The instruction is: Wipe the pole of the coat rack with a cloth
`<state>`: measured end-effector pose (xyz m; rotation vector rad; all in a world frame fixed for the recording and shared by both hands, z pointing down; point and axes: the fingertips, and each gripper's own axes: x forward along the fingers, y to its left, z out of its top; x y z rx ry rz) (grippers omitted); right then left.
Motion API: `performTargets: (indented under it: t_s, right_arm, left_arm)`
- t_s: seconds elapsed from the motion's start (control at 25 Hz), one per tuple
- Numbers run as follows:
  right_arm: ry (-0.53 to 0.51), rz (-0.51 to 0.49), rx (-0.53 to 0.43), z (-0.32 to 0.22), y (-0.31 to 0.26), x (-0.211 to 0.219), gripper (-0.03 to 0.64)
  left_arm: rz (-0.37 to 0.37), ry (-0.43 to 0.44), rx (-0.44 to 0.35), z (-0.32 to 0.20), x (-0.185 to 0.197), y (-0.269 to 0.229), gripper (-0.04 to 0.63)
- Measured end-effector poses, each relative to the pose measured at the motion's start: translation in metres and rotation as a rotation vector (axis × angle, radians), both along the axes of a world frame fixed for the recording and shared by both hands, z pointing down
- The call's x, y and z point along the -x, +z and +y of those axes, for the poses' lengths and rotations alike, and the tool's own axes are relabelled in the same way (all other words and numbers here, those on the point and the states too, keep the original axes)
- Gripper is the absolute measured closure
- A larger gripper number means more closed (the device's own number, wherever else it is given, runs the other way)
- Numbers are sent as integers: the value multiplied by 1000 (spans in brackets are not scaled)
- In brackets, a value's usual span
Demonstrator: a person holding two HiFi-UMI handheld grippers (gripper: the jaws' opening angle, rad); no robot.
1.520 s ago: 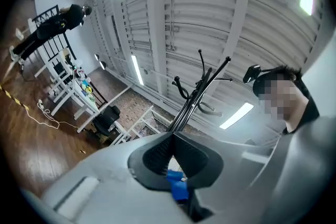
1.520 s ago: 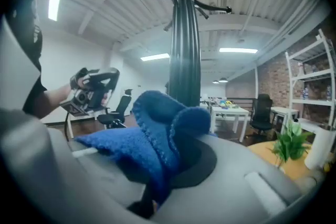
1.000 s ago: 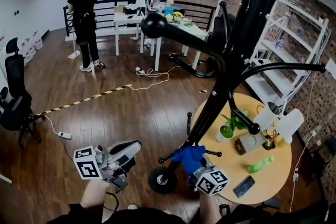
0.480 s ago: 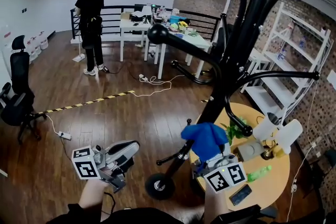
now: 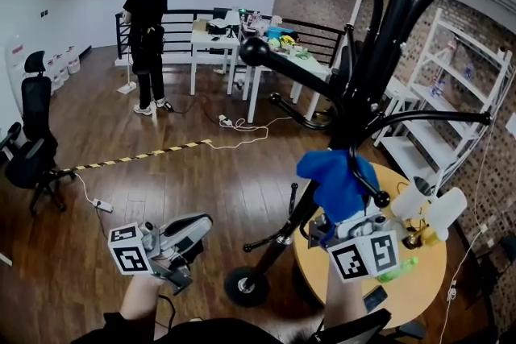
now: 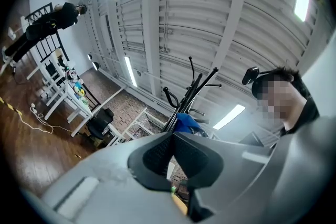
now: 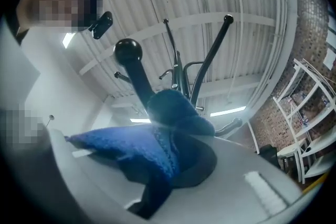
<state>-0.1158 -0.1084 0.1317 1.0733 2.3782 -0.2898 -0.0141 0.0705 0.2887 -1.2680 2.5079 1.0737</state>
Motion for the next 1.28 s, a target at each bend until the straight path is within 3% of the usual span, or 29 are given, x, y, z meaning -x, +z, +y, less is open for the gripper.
performTargets:
  t_s: [0.28,0.8,0.92,1.12,1.28]
  right_arm:
    - [31,17,-107,1,36,0,594]
    - [7,435,-249,5,269,7,594]
    - [24,467,-314,8,313,7,594]
    - [27,531,-334,7,345,8,594]
    - [24,548,-323,9,328,8,594]
  left_arm:
    - [22,13,0,-6,4,8,593]
    - [80,44,25,-18,11,22,592]
    - [83,46,32,-18,11,23,592]
    - [85,55,34,-23,12,22,592]
    - [77,70,34,-28,12,20,592]
